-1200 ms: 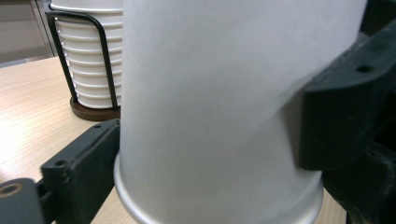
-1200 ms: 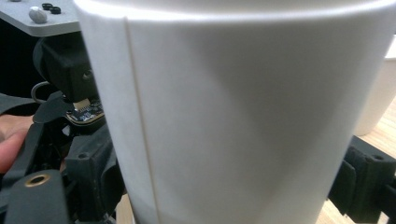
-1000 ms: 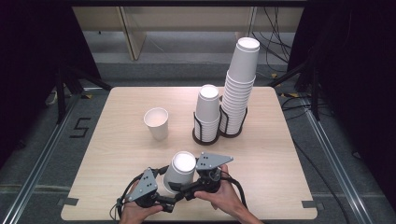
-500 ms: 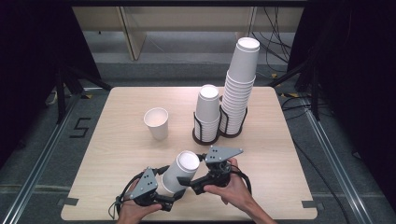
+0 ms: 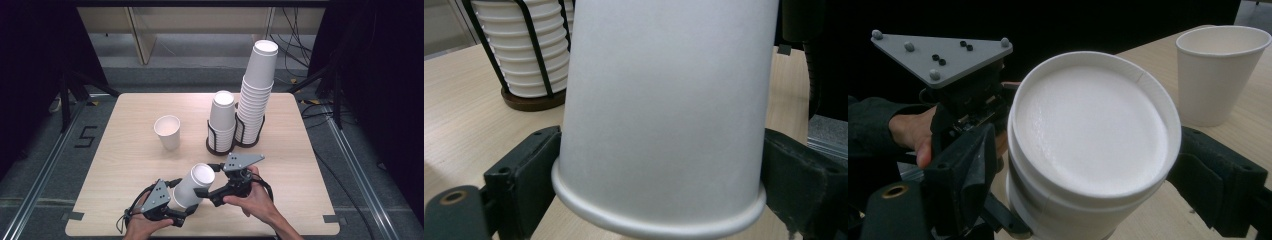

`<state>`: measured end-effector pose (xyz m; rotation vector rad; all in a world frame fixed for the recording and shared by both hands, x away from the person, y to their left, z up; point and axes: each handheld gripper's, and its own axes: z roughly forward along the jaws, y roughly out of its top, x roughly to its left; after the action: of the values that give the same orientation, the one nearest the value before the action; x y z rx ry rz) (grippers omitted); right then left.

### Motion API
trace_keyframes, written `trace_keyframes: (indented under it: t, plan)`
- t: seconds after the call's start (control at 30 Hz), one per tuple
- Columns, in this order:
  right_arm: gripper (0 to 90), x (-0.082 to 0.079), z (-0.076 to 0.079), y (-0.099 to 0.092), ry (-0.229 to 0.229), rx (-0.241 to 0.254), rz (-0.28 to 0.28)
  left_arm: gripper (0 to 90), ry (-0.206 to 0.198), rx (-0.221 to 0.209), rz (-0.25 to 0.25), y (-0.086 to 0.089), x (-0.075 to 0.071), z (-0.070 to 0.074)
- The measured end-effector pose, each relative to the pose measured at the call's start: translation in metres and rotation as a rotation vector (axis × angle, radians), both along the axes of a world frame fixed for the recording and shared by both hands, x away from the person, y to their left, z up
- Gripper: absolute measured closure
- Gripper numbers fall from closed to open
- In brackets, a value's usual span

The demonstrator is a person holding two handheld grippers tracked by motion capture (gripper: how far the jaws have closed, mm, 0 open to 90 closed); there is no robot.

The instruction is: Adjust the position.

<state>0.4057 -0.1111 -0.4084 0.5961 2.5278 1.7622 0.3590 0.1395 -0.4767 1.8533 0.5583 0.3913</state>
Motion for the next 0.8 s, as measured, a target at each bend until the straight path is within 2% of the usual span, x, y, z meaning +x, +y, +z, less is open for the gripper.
trace_keyframes:
  t: [0.07,0.1,0.2,0.27,0.33,0.47,0.6,0.63,0.67,0.73,0.77,0.8]
  plan:
    - [15.6,0.001,-0.0006,0.0011,-0.021,0.014,0.001,9.8,-0.003,0.005,0.0,0.0003,0.0,0.0003]
    - [15.6,0.0009,0.0001,0.0004,-0.007,0.008,0.008,9.8,-0.004,0.007,-0.001,0.0004,0.0,0.0005]
    - [15.7,0.0017,0.0005,-0.0004,-0.014,0.0,0.006,9.8,-0.005,0.017,-0.002,0.0004,-0.0002,0.0007]
    - [15.7,0.0013,0.0003,0.0003,0.018,0.002,0.024,9.8,-0.015,0.03,-0.01,-0.0001,-0.0002,0.0009]
    - [15.7,0.0008,0.0014,-0.0005,0.018,-0.025,0.02,9.8,-0.017,0.042,-0.018,-0.0006,-0.0007,0.0013]
    - [15.6,0.002,0.0022,-0.0011,-0.004,-0.04,0.031,9.8,-0.028,0.08,-0.036,-0.0023,-0.0019,0.0016]
    - [15.6,0.0015,0.0018,-0.001,0.036,-0.054,0.068,9.8,-0.034,0.105,-0.053,-0.0034,-0.0029,0.0018]
    - [15.6,0.0014,0.0023,-0.0019,0.023,-0.079,0.06,9.8,-0.034,0.111,-0.056,-0.0035,-0.0032,0.0021]
    - [15.6,0.0009,0.0022,-0.0016,0.037,-0.078,0.065,9.8,-0.037,0.126,-0.06,-0.0029,-0.003,0.0025]
    - [15.6,0.0015,0.0017,-0.0014,0.032,-0.088,0.07,9.8,-0.038,0.13,-0.066,-0.0033,-0.0032,0.0024]
    - [15.6,0.0011,0.0016,-0.001,0.047,-0.089,0.072,9.8,-0.04,0.134,-0.07,-0.0035,-0.003,0.0022]
    - [15.6,0.0019,0.0011,-0.0006,0.037,-0.086,0.075,9.8,-0.046,0.145,-0.07,-0.0033,-0.0032,0.0025]
